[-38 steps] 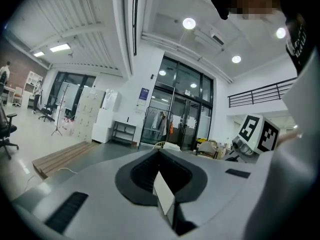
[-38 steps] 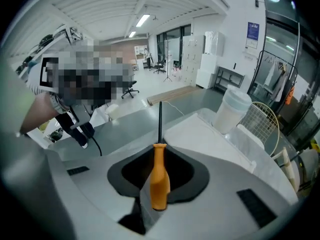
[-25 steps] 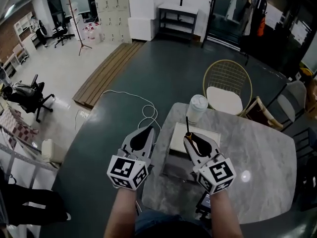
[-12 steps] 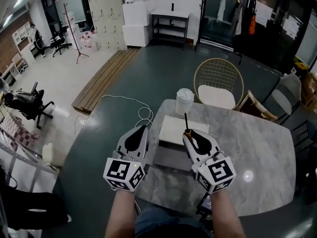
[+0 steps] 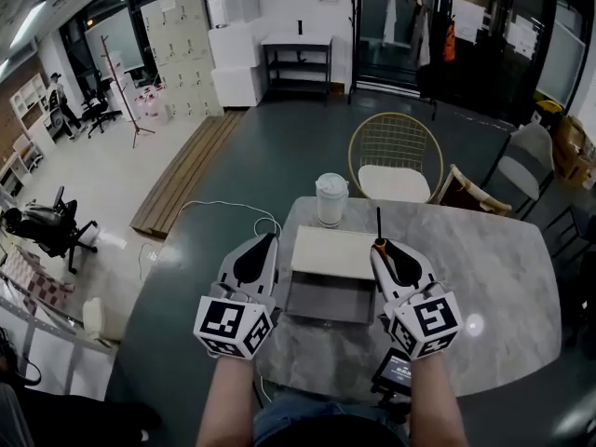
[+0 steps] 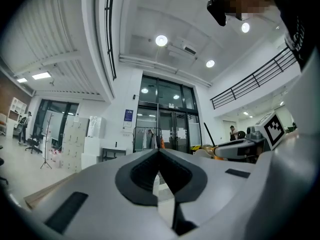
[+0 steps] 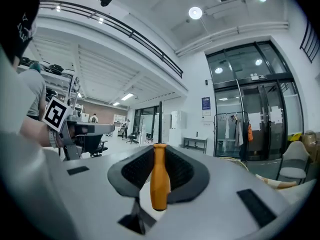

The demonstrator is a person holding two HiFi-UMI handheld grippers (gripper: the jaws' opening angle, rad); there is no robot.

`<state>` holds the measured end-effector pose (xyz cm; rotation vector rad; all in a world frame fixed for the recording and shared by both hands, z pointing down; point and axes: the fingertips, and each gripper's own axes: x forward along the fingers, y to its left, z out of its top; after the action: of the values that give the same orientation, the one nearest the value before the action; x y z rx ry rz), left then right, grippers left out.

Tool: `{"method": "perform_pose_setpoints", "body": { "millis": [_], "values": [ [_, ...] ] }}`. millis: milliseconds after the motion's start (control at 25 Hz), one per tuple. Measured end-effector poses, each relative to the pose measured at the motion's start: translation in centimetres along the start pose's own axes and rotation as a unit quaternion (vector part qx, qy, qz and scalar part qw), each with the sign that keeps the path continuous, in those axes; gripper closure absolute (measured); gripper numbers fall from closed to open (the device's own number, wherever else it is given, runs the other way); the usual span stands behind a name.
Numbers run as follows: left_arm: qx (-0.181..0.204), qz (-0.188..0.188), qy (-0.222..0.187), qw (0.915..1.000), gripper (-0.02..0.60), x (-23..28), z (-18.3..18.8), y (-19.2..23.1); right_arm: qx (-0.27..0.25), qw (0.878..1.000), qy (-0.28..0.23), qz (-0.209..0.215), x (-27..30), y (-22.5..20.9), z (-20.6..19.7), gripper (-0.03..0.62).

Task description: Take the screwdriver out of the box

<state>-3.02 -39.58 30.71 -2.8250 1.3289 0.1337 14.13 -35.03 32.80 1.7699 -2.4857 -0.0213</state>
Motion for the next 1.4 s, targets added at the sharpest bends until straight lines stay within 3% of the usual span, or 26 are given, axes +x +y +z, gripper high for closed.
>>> {"method": "perform_pose_setpoints", "body": {
  "millis": [600,1400],
  "values": [
    [0.020,-0.036,-0.030,0.9987,0.569,1.5,2.8,2.2,-0.030,0.995,-0.019,-0.091,-1.5,-2.4,4.1,0.507],
    [0.003,-0.062,-0.023,0.9978,0.569,2.5,1.7,2.0,-0.038,0.994,0.017,-0.101,-1.4,-1.6,2.2,0.507]
  ]
}}
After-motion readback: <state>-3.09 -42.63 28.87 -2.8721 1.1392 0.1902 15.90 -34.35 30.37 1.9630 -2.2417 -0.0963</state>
